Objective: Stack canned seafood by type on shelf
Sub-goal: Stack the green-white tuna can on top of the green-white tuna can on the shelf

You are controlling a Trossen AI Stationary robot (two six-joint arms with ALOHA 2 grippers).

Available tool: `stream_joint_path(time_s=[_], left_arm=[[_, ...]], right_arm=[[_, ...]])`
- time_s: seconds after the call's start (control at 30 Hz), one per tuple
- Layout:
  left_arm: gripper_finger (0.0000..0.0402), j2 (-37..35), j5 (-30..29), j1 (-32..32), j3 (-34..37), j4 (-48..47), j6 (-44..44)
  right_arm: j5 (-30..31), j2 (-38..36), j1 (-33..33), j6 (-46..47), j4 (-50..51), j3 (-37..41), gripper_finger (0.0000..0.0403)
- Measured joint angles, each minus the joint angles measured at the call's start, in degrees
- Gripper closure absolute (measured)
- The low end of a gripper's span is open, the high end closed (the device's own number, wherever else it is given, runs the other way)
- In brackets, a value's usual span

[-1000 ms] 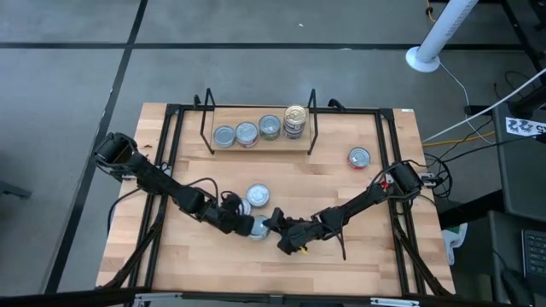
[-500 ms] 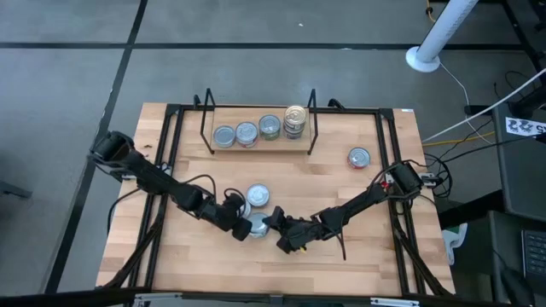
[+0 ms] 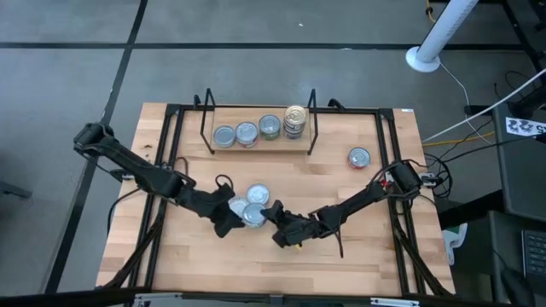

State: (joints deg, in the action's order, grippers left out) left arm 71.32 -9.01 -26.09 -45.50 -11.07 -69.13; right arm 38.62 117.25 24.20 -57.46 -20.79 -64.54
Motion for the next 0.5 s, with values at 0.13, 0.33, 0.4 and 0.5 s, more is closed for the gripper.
stream_joint_path(time_s=[0.13,0.33,0.4,0.5], left_arm=[[0.0249,-3.62,-2.44,0.0,0.0,-0.31,5.84],[0.0249,-8.57,-7.8,0.0,0.02,-0.26,14.0],[0.0249,-10.12,-10.67,-0.01,0.04,-0.27,16.94],[0.0249,-12.26,-16.15,0.0,0.04,0.25,23.6]], right_arm=[[1.53,0.0,-1.33,-0.45,1.83,-3.01,0.0269],[3.0,0.0,-4.22,-0.51,9.33,-9.63,0.0269],[3.04,-0.06,-5.25,-0.52,12.07,-11.72,0.0269],[3.38,-0.22,-6.78,-0.51,15.9,-14.62,0.0269]])
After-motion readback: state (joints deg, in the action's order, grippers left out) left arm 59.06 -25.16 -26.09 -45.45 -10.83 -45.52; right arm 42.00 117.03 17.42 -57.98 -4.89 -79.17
